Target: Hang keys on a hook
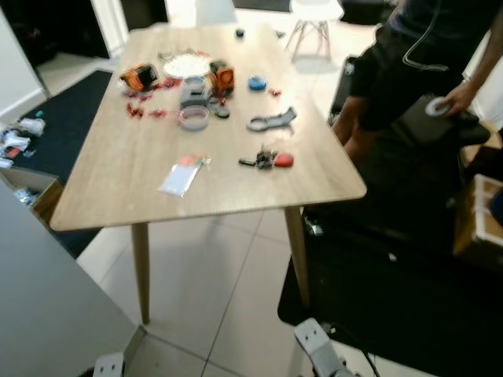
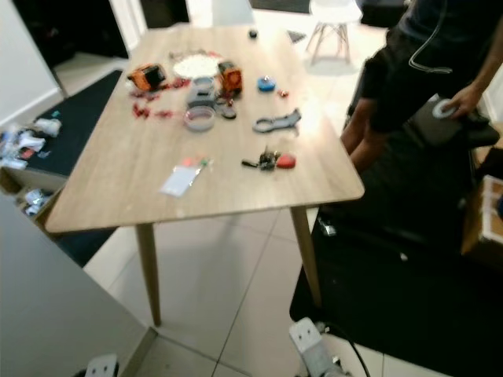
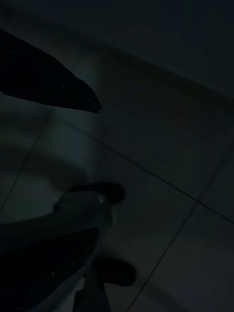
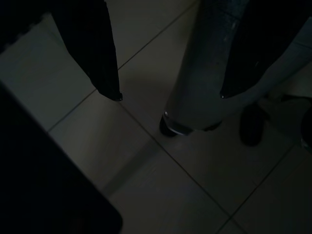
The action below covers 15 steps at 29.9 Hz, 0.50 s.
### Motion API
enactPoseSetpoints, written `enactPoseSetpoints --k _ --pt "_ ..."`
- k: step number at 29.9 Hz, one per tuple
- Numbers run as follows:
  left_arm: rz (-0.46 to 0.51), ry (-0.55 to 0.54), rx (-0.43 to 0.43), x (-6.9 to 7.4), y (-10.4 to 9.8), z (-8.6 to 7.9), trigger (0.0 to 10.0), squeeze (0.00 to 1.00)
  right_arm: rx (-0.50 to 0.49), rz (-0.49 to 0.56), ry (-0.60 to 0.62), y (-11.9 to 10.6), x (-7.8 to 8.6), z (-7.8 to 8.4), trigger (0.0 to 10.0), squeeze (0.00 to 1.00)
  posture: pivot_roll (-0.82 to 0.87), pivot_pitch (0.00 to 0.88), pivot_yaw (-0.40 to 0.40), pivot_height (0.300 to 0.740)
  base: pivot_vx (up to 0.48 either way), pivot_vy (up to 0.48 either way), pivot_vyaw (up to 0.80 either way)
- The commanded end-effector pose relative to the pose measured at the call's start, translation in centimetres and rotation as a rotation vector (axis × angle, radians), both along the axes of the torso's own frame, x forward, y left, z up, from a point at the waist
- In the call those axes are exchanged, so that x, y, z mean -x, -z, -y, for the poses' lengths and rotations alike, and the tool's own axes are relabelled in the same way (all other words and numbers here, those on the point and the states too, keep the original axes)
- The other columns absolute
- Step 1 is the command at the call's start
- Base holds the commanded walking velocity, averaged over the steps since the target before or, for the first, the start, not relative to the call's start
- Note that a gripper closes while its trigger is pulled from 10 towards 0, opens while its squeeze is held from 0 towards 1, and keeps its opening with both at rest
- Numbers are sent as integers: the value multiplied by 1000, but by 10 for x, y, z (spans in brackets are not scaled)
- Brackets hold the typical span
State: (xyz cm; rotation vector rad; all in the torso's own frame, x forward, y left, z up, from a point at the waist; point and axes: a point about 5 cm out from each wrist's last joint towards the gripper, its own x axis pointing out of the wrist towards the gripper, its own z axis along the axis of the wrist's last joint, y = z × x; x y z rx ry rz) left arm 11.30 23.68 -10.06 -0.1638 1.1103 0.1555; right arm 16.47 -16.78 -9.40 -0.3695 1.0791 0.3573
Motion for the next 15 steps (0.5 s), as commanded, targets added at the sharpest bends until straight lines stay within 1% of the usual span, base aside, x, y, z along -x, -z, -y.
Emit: enactPoseSetpoints --k 1,12,15 --pt "19 10 -1 -4 -1 0 10000 0 52 -215 -10 19 55 7 10000 0 -96 81 98 740 0 0 -800" --pt "20 10 3 -3 -1 -1 10000 0 47 -208 -3 19 55 7 10000 0 -97 81 101 740 0 0 -797" --pt "22 12 5 -4 -2 -1 10000 0 44 -198 -1 19 54 6 10000 0 -96 73 103 740 0 0 0"
